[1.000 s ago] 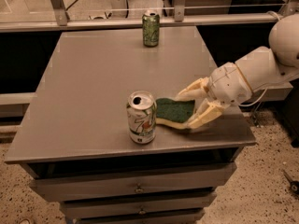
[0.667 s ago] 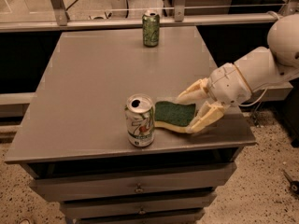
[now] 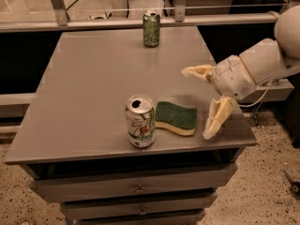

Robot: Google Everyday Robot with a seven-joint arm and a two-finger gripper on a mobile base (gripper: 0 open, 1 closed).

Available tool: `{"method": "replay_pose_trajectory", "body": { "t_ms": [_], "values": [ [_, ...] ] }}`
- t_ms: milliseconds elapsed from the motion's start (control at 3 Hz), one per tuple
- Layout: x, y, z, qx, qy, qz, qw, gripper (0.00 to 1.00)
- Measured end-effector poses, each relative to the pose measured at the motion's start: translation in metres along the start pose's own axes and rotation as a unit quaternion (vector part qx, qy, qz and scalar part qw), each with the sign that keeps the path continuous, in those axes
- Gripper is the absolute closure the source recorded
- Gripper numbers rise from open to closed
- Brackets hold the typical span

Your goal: Move sponge near 7up can

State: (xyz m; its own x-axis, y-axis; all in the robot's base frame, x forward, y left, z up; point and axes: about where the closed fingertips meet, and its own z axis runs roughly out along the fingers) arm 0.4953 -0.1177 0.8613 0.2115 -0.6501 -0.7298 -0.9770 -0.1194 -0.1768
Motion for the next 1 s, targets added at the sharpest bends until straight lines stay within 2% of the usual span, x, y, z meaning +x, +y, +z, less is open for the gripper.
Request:
{"method": "replay_pose_trajectory", "body": {
  "t_ms": [333,667,1000],
  "values": [
    [0.003,-0.025,-0.028,0.043,0.009,0.001,0.999,0.0],
    [0.001,-0.056,-0.076,0.125,0.006,0.009,0.9921,0.0],
    [-0.002,-0.065,-0.085,0.143,0.005,0.007,0.9897,0.0]
  ]
}}
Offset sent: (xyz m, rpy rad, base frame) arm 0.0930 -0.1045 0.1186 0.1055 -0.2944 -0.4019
